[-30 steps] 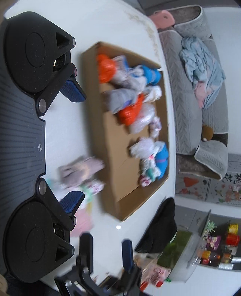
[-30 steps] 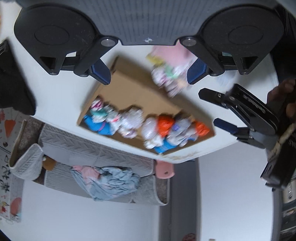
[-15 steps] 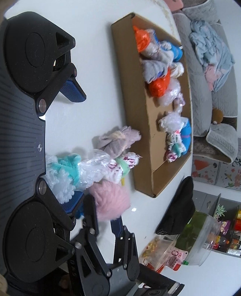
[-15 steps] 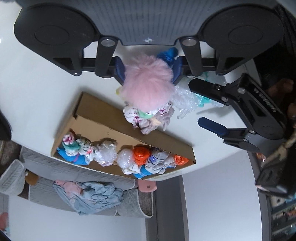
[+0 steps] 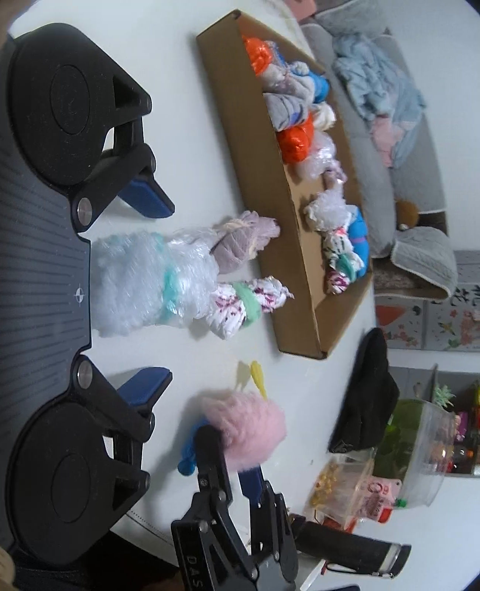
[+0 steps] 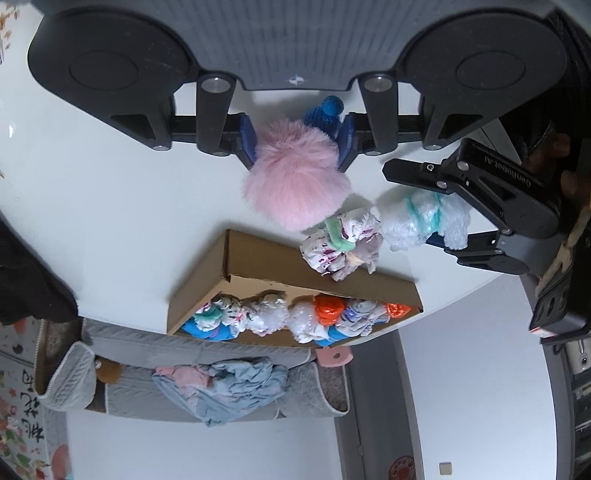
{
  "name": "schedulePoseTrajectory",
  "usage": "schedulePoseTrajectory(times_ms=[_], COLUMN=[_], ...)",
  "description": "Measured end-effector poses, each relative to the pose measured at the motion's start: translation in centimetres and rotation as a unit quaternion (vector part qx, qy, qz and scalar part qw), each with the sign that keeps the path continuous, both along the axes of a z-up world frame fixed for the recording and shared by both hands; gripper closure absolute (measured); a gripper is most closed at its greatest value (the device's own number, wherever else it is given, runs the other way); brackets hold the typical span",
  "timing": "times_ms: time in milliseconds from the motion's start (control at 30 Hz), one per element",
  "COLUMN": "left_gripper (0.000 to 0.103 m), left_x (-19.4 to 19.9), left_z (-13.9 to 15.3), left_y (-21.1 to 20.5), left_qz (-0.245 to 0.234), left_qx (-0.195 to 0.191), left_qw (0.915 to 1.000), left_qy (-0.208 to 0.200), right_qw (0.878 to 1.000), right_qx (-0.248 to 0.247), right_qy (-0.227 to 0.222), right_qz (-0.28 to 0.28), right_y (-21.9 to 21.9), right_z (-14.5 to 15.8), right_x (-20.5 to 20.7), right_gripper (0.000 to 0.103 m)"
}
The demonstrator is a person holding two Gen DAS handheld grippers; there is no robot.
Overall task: Organize objects
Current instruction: 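Grasp the pink pom-pom with right gripper while left grasps teal-tied bubble-wrap bundle, then carry both items into the tray and open both grippers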
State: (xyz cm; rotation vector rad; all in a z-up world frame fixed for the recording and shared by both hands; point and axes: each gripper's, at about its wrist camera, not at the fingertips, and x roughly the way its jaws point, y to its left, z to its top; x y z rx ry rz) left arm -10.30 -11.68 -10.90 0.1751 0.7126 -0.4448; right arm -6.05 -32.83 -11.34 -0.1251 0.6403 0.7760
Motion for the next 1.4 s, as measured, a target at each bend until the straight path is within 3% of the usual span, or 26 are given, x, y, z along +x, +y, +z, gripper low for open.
schedulePoseTrajectory(times_ms=[367,400,467,500,533,867,1133,1400], left_gripper=[0.017,0.020,0.040,0.057,0.057,0.058,0.057,0.057], left_x=[-0.9,-1.0,-1.1,-1.1,-1.0,-1.9,1.4,7.2], left_z=[-0.3,-0.3,-0.1,0.1,0.2,2.9,9.4,15.1], left_y=[0.5,0.5,0.6,0.7,0.9,4.5,7.3,6.5], left_qz=[0.008,0.008,0.005,0.006,0.007,0.036,0.053,0.033], left_qx=[-0.010,-0.011,-0.016,-0.019,-0.024,-0.025,-0.007,-0.008], left_qw=[0.9997,0.9997,0.9995,0.9995,0.9995,0.9989,0.9972,0.9962], left_qy=[-0.022,-0.022,-0.026,-0.025,-0.021,-0.015,-0.053,-0.080], right_qw=[1.000,1.000,0.999,1.000,1.000,0.999,0.997,0.993], right_qx=[-0.001,-0.001,-0.001,0.003,0.007,0.030,0.041,0.038], right_qy=[-0.028,-0.029,-0.033,-0.031,-0.027,-0.029,-0.065,-0.112], right_qz=[-0.006,-0.004,-0.004,-0.001,0.002,-0.015,-0.024,0.003], right_y=[0.7,0.8,0.9,0.8,0.6,-1.8,-3.1,-0.7], right_z=[-0.3,-0.3,-0.4,-0.3,-0.3,1.5,6.8,11.9], right_x=[0.3,0.3,0.2,0.1,0.0,-1.1,1.2,6.0], right_gripper=[0.043,0.044,0.049,0.059,0.067,0.068,0.068,0.068])
